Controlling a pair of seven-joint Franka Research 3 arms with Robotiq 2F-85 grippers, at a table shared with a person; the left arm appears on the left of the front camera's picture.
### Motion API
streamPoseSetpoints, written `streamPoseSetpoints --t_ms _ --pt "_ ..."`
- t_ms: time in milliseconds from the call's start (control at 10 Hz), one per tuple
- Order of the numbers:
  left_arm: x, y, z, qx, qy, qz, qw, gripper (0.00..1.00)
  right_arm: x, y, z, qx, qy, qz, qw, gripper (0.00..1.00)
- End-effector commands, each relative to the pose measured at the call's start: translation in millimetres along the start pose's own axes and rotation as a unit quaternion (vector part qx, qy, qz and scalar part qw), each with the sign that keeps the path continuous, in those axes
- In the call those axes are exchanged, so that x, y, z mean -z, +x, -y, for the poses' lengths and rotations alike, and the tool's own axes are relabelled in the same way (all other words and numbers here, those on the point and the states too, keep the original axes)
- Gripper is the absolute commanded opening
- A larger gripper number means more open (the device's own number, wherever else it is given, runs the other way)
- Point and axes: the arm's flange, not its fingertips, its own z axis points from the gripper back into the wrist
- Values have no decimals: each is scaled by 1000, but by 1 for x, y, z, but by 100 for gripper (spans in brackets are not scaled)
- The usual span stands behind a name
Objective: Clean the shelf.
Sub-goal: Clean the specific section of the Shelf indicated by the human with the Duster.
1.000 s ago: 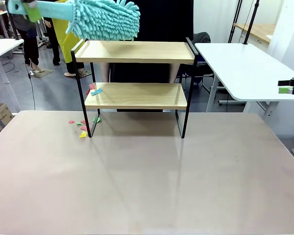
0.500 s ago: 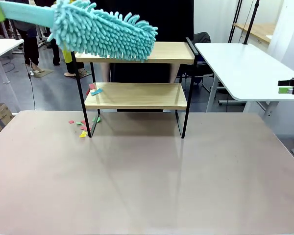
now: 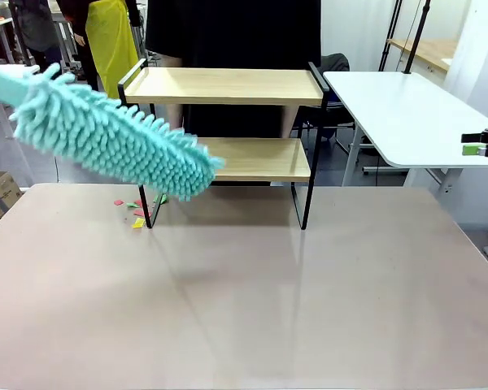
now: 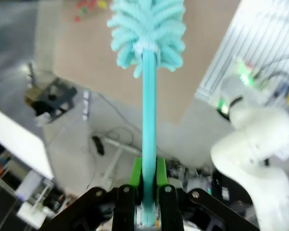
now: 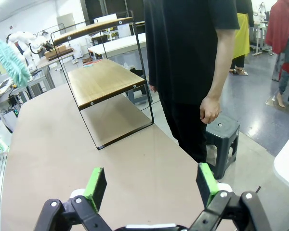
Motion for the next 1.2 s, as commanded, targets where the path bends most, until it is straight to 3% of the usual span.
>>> streamPoseSetpoints --t_ms 0,300,700,1000,1100 --pt "14 5 13 58 -7 -62 996 14 1 2 -2 -2 -1 0 1000 100" --pt "54 11 40 141 -45 -114 982 14 1 2 -2 -2 -1 0 1000 100" --pt "64 37 46 160 -39 -163 973 14 1 2 -2 -2 -1 0 1000 100" --pt "76 48 32 140 -11 -143 980 14 1 2 -2 -2 -1 0 1000 100" --pt "67 47 45 151 -40 -152 976 14 1 2 -2 -2 -1 0 1000 100"
